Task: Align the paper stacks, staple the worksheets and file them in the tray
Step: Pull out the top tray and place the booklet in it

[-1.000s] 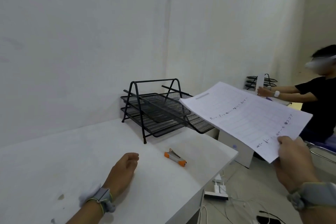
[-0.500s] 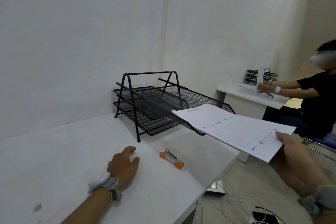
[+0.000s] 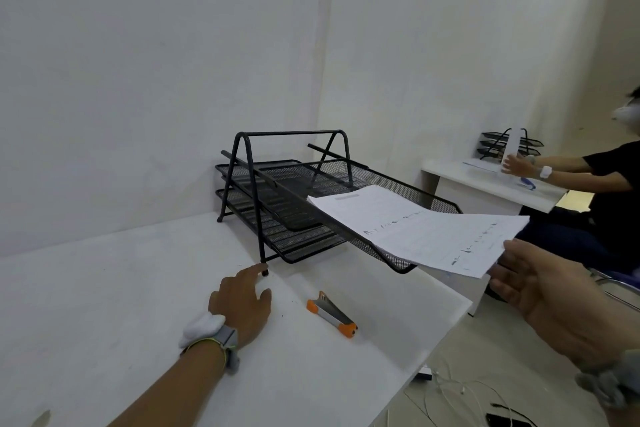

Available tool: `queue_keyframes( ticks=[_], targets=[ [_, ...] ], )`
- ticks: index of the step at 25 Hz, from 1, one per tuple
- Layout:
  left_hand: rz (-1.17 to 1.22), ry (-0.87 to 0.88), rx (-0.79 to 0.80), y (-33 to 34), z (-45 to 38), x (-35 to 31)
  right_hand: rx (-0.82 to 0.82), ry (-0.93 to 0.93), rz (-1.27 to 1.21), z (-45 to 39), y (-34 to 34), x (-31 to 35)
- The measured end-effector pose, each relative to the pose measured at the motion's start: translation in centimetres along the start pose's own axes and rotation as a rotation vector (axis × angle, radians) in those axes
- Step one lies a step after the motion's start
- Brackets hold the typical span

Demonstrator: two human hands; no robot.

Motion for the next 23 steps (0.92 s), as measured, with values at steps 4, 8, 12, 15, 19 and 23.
queue_keyframes(
  ticks=[4,8,12,15,19,23],
  targets=[
    [-0.02,0.029,-0.002,0.3,0.2,0.4,-0.083,-0.092,0.128,-1.1,1.8,-0.5],
    [-0.005,0.016,0.004,0.3,0.3,0.5,-0.143,-0.224,0.25,-1.5,3.4,-0.7],
    [-0.019,0.028,0.016,0.4,0.3,0.6,-0.196,-0.417,0.5,-2.1,4.6,-1.3],
    [-0.018,0.027,0.011,0.5,0.3,0.6,-0.203,-0.475,0.618,-3.1,5.0,-2.1],
    [-0.032,0.028,0.008,0.7,0.3,0.7,-0.17,-0.485,0.681,-4.4,5.6,-2.6],
    [-0.028,0.038,0.017,0.8,0.2,1.0,-0.132,-0.516,0.691,-4.9,6.6,-2.7]
  ],
)
Point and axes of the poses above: each hand's wrist, its own z-axis away from the middle knuckle, its own y-axis out of the palm, x = y × z, the point moved 1 cm from there along -z, towards the middle knuckle, and after that the axes turned 5 degrees about -x, right-handed, at the moved point
